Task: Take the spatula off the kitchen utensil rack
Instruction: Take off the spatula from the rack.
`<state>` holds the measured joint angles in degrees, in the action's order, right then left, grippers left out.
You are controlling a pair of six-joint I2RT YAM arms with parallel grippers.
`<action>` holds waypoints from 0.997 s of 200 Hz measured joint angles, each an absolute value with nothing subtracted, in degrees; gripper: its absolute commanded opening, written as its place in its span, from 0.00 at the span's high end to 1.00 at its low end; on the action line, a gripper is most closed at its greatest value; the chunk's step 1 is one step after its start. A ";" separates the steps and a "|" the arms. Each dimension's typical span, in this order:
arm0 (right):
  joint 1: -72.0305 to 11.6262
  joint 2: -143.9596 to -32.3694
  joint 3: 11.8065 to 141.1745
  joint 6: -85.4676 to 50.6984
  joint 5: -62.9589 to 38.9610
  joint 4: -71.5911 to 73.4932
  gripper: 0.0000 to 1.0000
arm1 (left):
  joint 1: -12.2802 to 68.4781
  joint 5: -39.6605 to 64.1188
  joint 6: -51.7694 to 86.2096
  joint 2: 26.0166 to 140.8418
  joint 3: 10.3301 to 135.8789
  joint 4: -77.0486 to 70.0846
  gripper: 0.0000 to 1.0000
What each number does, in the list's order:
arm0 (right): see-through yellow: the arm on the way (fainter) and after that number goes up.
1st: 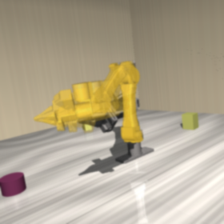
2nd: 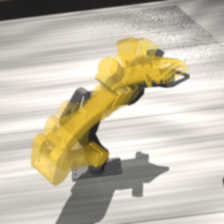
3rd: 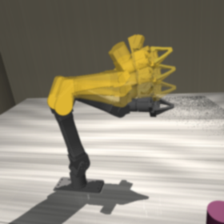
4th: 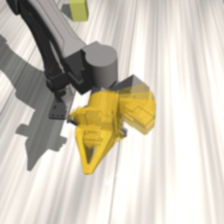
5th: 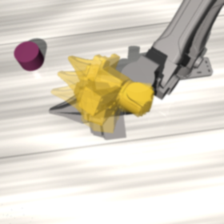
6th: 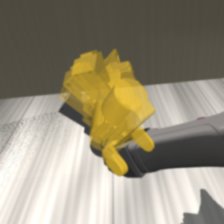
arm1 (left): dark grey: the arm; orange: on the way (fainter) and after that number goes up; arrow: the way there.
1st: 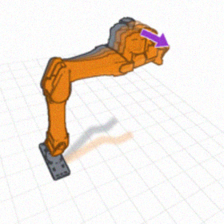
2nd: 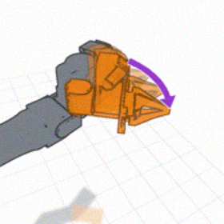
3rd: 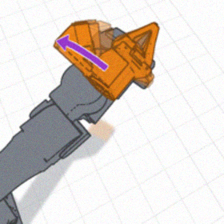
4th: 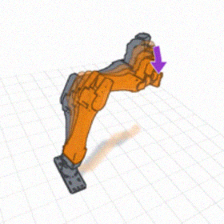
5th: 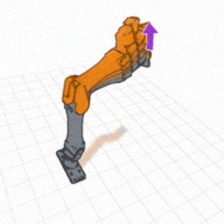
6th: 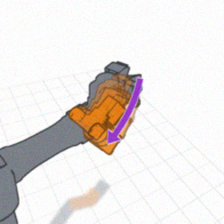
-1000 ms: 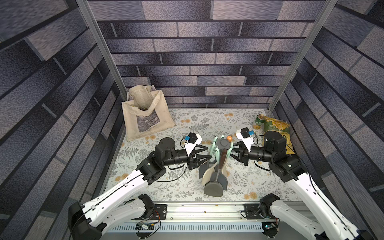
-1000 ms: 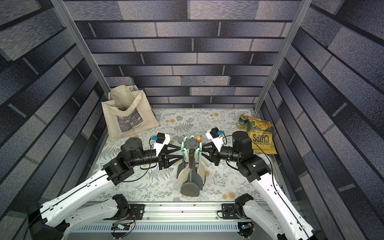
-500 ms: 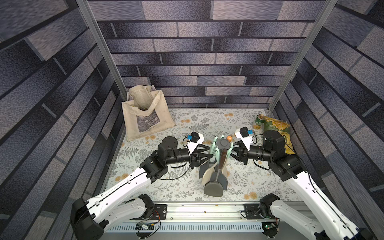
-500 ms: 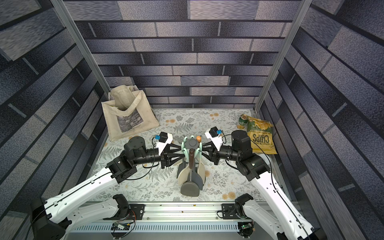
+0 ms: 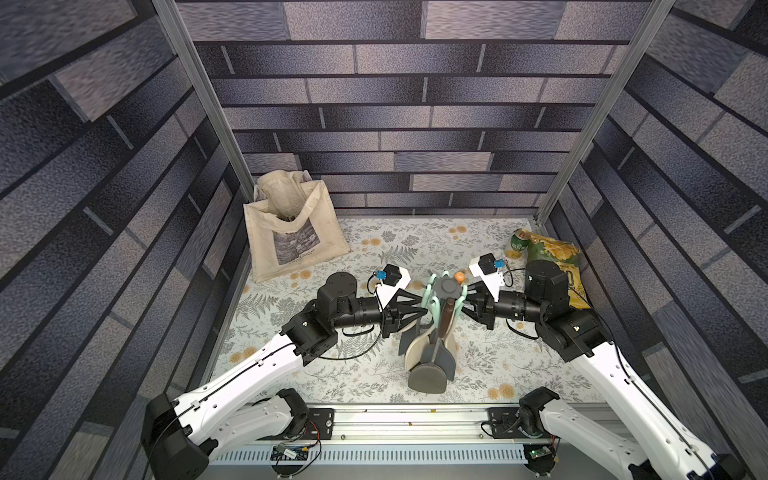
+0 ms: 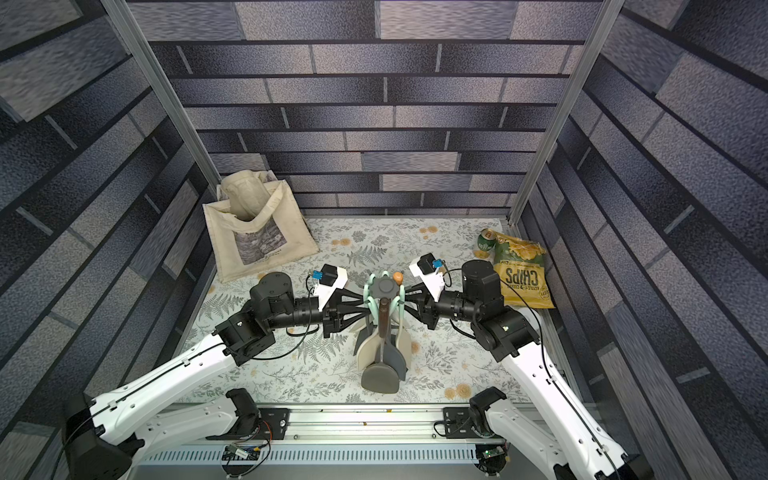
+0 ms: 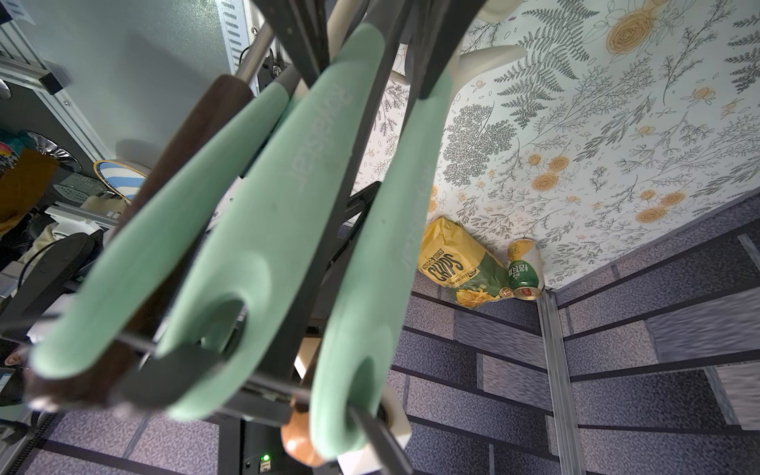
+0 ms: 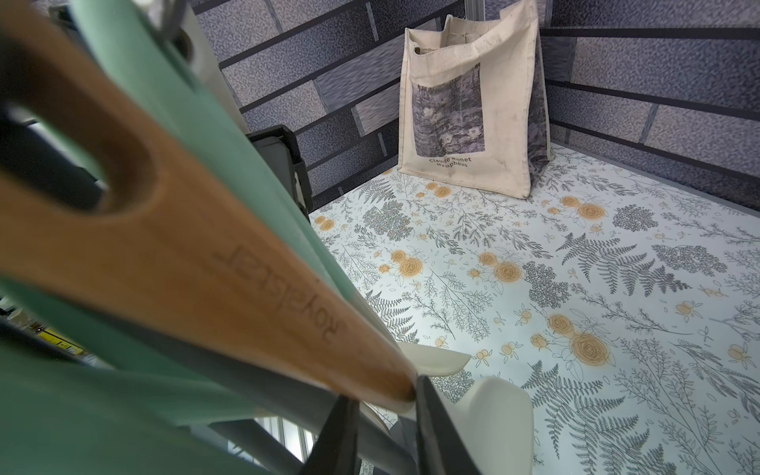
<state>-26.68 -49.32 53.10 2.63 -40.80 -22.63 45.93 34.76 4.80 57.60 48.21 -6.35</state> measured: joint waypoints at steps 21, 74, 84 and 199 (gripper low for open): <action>-26.79 -49.45 53.10 2.63 -40.49 -22.61 0.74 | 46.11 34.74 4.45 57.60 48.27 -5.85 0.72; -26.79 -49.65 53.10 2.63 -39.57 -22.46 0.74 | 46.24 34.44 2.31 57.58 48.29 -5.10 0.87; -26.79 -49.74 53.10 2.66 -39.20 -22.46 0.74 | 46.44 34.28 1.48 57.49 48.29 -5.15 0.89; -27.00 -49.98 53.21 2.66 -38.50 -22.44 0.75 | 48.49 25.30 -0.67 54.22 48.31 -2.28 0.98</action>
<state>-27.00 -49.98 53.21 2.66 -38.50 -22.44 48.49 25.30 -0.67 54.22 48.31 -2.28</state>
